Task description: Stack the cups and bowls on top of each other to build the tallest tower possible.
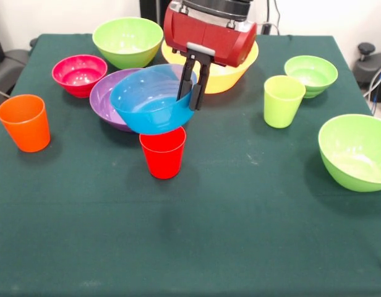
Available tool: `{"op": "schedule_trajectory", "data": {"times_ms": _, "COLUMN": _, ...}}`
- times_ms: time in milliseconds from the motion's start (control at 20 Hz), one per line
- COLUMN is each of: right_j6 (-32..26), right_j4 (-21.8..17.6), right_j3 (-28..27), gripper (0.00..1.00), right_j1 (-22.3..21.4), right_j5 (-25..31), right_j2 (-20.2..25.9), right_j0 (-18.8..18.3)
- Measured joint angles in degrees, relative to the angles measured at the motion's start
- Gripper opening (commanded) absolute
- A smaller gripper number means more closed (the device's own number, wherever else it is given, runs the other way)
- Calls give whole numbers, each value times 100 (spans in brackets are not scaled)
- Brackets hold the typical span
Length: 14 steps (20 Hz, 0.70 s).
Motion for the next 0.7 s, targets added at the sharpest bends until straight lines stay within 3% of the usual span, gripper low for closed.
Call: {"op": "schedule_trajectory", "data": {"times_ms": 700, "right_j6": 0, "right_j4": -1, "right_j3": 3, "gripper": 0, "right_j1": 240, "right_j5": -458, "right_j2": 1, "right_j0": 0}}
